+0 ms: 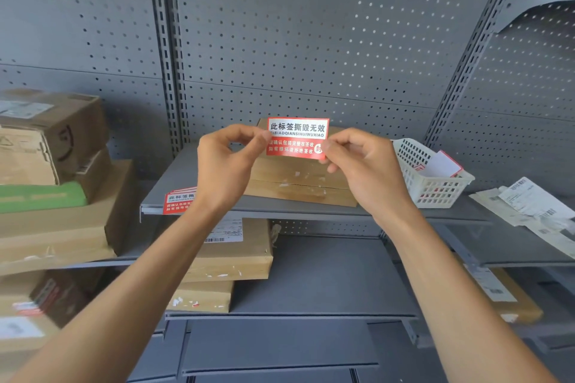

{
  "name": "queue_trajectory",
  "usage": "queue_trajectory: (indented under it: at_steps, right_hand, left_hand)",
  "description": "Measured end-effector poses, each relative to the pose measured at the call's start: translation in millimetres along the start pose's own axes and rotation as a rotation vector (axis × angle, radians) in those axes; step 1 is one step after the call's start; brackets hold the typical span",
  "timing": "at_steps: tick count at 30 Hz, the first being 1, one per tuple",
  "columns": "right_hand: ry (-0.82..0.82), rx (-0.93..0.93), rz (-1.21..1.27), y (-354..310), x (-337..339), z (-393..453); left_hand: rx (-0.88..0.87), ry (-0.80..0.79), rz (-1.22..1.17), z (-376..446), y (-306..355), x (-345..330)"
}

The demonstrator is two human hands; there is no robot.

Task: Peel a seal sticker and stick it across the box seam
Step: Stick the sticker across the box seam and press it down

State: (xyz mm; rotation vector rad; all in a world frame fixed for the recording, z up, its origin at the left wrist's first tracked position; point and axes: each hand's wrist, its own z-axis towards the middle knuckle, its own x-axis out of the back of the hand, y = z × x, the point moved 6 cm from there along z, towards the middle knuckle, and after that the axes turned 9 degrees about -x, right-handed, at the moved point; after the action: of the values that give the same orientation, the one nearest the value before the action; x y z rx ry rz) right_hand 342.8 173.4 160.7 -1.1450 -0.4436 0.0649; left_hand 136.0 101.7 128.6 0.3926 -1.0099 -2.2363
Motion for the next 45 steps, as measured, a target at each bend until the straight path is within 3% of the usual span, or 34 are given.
queue_trajectory:
  at_steps: [10,24,29,45]
  right_hand:
    - [0.092,-0.073,-0.093,61,2,2]
    - [0.194,-0.036,-0.278,123,-16,-4]
    - [0.198,-0.064,-0.294,132,-17,-2]
    - [0.308,-0.122,-0.386,129,-12,9]
  left_hand:
    - [-0.057,-0.065,0.094,-21,-27,-12]
    - [-0.054,-0.055,0.343,-47,-72,-26]
    - [-0.049,-0.067,0.436,-50,-73,-31]
    - [0.011,-0.051,0.39,-45,-83,-41]
